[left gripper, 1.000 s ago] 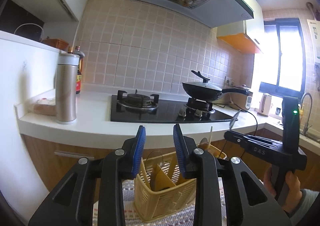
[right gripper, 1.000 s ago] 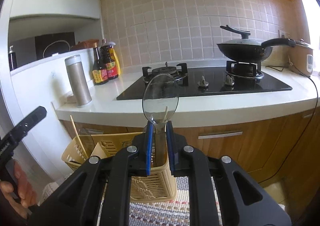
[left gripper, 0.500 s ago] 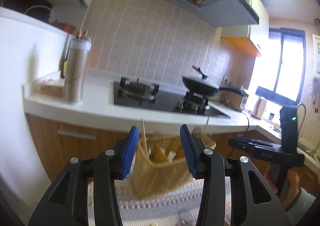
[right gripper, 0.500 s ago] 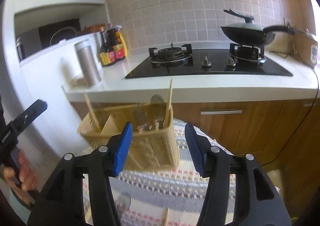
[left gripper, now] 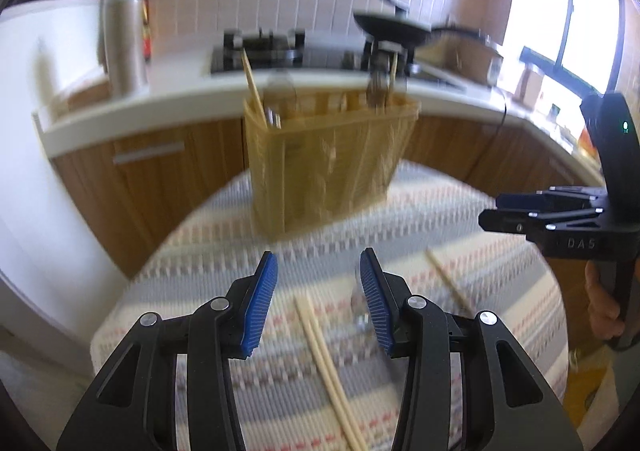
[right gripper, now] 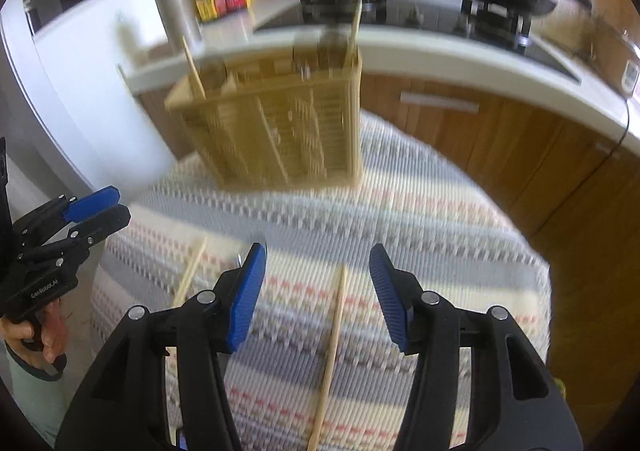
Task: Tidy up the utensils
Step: 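Move both tools back down toward the remaining utensils on the cloth, then grasp a clear spoon with the left tool while the right tool grasps a chopstick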
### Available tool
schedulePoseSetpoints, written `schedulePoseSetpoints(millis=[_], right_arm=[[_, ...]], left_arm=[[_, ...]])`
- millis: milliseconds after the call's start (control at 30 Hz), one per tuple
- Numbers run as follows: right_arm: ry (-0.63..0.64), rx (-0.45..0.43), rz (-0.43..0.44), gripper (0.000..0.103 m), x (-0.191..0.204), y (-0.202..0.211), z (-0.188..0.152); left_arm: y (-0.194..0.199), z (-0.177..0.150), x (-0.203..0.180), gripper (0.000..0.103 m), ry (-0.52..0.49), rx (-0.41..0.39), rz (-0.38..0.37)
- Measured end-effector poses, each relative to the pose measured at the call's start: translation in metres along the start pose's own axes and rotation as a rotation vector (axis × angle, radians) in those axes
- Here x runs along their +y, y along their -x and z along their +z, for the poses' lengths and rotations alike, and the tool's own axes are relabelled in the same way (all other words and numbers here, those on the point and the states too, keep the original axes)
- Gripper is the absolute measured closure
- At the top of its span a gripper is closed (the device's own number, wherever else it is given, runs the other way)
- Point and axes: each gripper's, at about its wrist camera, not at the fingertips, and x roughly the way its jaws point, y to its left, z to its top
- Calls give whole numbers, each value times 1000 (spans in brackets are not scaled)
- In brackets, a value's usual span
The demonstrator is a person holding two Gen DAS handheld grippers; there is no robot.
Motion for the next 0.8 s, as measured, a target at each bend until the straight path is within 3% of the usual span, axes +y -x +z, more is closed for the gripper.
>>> schedulePoseSetpoints(millis=[133, 300, 367, 567, 733, 800], right_arm=[[-12, 85, 4, 53, -1, -21, -19], [-47, 171, 3, 59, -7, -44, -37], [-67, 198, 7, 62, -12, -52, -38], [-130, 302, 33, 70, -31, -78, -46], [-120, 337, 71, 75, -32, -80, -48], [-81, 355, 39, 78, -27, -79, -49]], left_arm=[[-20, -17, 0, 62, -1, 112, -13], [-51, -36, -10, 63, 33, 249, -157], [-63, -41, -15, 63, 38, 292, -179], [-86, -51, -23, 67, 31, 367, -145], [-91, -47, -31, 68, 9, 376, -113], [-95, -44, -37, 68, -9, 382, -97]])
